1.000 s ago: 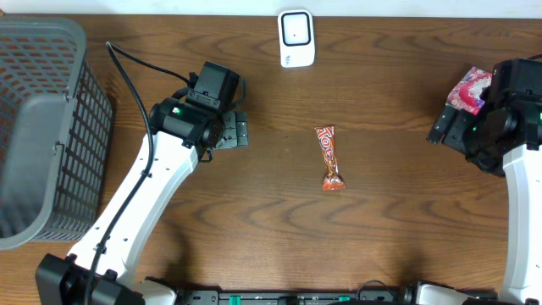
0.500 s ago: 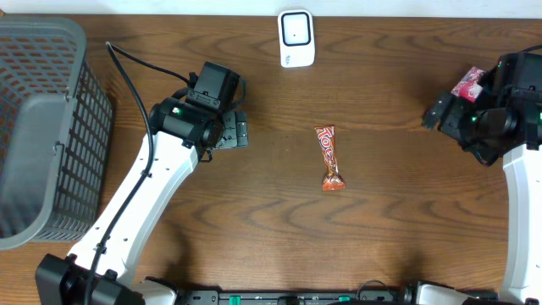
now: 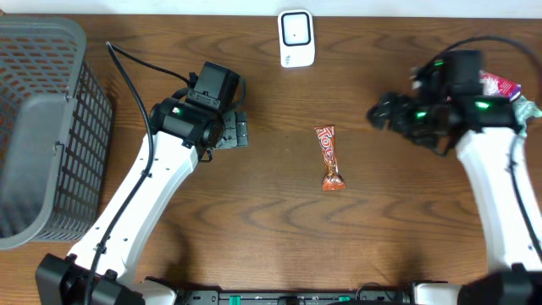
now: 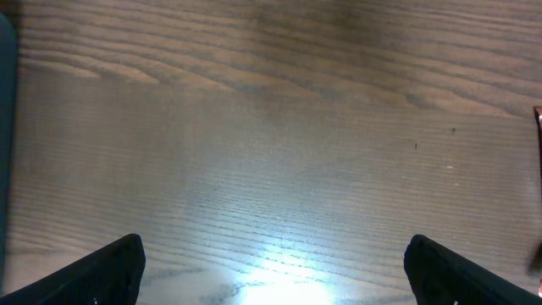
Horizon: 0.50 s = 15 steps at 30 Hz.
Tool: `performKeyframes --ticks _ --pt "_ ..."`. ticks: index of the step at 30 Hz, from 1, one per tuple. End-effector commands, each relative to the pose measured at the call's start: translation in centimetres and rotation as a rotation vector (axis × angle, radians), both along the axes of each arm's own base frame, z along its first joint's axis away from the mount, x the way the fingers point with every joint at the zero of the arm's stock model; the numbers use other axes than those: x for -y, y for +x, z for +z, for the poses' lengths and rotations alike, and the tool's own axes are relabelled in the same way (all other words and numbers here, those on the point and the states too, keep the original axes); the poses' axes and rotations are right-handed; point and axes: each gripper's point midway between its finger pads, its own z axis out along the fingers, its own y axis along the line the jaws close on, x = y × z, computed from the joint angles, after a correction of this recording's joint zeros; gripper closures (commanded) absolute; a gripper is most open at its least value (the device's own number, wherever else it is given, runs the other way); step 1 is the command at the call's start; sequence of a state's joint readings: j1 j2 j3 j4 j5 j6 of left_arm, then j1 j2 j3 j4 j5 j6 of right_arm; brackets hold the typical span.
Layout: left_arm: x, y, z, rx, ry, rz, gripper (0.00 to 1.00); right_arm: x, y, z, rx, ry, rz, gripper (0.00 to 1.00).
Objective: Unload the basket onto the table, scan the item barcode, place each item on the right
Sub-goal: 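Reach the right gripper to the Tora bar and grasp it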
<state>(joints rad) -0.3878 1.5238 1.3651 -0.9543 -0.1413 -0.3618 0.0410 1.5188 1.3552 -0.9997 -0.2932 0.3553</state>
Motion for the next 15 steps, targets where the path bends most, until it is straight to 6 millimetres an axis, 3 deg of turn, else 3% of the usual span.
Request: performKeyframes --ticks 1,9,15 --pt "-0.5 -0.1 0.0 0.004 0.023 0.0 0.02 -2.8 -1.0 -3.9 -0.085 -0.009 0.109 0.07" --pt "-0.5 -0.1 0.0 0.005 0.023 0.001 0.02 -6.0 -1.8 -9.6 -0.193 -0.2 0.196 0.16" --pt "-0.5 -0.1 0.0 0.005 0.023 0.001 0.02 -7.1 -1.9 -13.4 -0.253 -0.305 0.165 0.23"
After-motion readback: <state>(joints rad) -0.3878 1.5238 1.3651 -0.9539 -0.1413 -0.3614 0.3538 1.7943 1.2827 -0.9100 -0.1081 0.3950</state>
